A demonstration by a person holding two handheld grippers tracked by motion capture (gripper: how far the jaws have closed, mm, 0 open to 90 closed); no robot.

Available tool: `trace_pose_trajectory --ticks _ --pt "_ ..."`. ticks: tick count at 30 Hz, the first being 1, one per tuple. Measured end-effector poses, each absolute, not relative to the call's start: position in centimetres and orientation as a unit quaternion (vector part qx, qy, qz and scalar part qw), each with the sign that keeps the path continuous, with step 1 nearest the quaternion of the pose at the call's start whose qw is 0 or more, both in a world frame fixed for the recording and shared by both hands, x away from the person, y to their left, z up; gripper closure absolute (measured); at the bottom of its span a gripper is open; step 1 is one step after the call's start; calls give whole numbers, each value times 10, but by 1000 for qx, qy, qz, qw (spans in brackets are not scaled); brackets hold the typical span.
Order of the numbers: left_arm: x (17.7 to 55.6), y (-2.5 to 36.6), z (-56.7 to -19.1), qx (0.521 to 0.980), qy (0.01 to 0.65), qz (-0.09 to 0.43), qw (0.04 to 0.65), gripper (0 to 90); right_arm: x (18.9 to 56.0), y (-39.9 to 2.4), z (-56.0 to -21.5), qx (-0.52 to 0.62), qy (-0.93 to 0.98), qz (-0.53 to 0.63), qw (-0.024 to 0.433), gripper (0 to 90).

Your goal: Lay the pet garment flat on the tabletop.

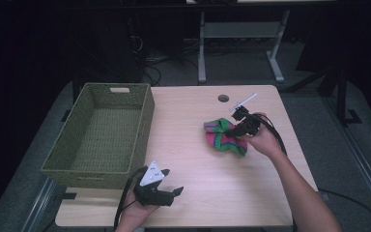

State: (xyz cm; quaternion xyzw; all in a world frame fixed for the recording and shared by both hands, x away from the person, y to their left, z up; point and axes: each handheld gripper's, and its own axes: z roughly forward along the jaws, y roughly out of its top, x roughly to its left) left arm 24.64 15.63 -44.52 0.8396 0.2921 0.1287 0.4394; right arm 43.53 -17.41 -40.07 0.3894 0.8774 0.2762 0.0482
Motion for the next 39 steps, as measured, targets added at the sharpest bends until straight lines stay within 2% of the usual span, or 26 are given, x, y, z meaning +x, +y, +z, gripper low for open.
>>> trace_pose_trajectory --ticks 23,39 --pt "247 157 -446 837 296 125 443 226 389 -174 -351 321 890 317 60 696" --pt "249 158 -447 836 300 126 441 226 359 -174 -359 300 894 330 40 695"
